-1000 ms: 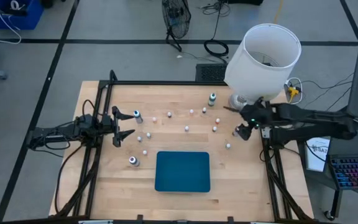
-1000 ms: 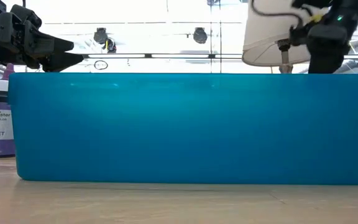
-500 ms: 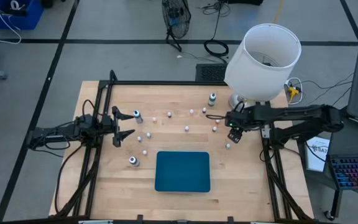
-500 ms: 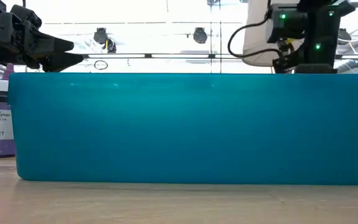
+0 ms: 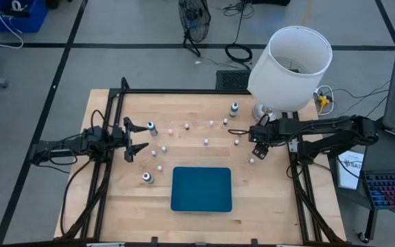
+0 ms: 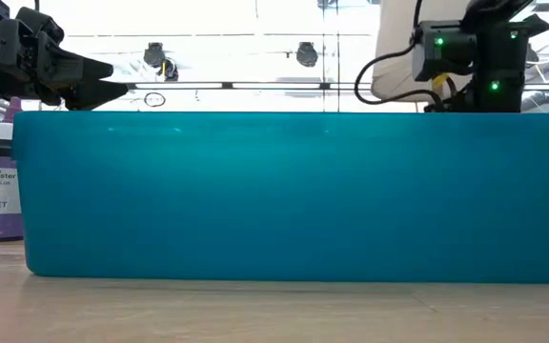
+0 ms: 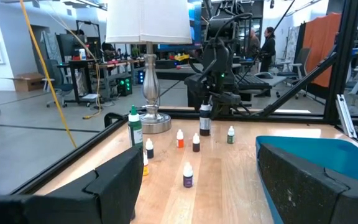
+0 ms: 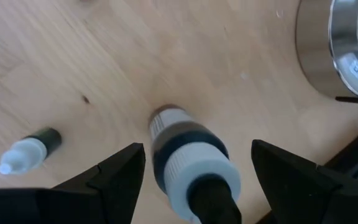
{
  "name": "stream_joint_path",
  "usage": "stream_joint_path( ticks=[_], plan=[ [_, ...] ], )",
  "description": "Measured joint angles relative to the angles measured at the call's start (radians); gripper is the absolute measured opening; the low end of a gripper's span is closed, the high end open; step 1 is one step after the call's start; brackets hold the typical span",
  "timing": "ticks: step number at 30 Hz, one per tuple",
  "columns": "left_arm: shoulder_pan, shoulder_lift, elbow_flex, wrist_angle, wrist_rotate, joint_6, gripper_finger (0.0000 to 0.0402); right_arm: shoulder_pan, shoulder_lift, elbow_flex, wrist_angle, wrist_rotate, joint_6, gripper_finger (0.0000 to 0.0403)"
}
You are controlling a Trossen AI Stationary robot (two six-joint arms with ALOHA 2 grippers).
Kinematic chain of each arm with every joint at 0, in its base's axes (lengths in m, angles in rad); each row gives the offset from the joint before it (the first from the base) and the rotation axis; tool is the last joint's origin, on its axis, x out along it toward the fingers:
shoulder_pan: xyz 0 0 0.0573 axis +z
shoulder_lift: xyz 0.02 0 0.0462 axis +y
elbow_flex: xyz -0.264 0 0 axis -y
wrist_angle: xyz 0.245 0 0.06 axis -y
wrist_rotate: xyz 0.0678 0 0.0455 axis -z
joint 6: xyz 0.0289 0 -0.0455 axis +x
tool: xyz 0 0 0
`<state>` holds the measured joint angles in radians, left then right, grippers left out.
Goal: Pick & Place food coloring
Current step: Put the large black food coloring bottle into the blue container
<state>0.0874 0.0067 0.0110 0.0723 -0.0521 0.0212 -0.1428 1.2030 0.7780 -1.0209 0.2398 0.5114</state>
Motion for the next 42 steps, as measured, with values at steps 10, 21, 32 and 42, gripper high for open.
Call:
stream_joint_path(
  ticks=[10, 21, 32, 42],
  plan=[
    [0.0, 0.0, 0.0, 0.0, 0.0, 0.0, 0.031, 0.0, 0.0, 0.0, -0.01, -0.004, -0.006, 0.0216],
    [0.0, 0.0, 0.0, 0.0, 0.0, 0.0, 0.031, 0.038, -0.019, 0.008, 0.017, -0.008, -0.08, 0.0132],
    [0.0, 0.0, 0.0, 0.0, 0.0, 0.0, 0.031, 0.332, -0.076, 0.261, 0.033, 0.02, -0.004, 0.0132],
    [0.0, 0.0, 0.0, 0.0, -0.001, 0.0, 0.031, 0.6, 0.271, 0.587, 0.05, 0.097, -0.091, 0.0132]
  ],
)
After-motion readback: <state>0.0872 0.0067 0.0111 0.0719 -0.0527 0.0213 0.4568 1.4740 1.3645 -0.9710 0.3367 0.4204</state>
